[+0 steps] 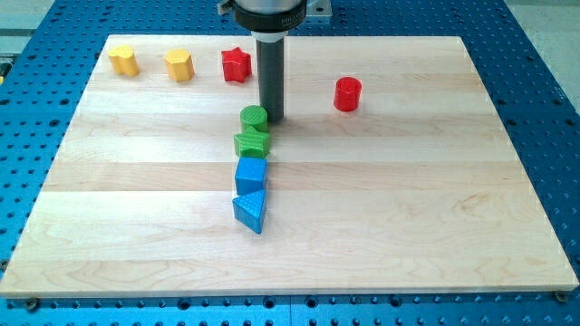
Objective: Move the red circle to the bottom right of the red star
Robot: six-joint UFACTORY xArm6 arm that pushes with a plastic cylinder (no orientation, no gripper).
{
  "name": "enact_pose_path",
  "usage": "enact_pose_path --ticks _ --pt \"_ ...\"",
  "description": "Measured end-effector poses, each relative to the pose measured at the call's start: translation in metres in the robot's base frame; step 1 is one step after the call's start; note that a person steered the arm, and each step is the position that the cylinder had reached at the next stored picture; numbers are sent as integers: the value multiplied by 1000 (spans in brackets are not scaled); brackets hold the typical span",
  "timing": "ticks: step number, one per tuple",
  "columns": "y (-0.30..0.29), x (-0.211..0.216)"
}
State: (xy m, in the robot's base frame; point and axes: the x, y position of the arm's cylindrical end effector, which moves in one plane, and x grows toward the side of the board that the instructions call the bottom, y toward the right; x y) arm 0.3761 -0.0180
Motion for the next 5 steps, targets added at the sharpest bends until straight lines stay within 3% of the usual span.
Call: enact_pose_path --ticks 1,4,5 --pt "65 23" --pt "163 -38" --pt "103 -52"
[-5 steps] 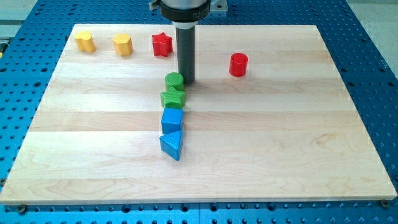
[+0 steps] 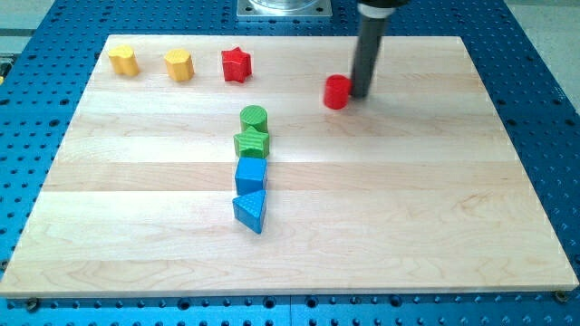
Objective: Move the red circle to the bottom right of the red star
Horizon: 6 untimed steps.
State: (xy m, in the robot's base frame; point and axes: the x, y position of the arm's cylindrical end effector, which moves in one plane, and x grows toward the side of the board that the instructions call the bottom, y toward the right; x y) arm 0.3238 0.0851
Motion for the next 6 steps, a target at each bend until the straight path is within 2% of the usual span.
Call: enact_pose_path --ticks 1,2,3,4,5,6 --pt "45 7" --pt "-20 33" --pt "-61 -5" --pt "-93 -13" --pt "-87 0" --pt "-106 26"
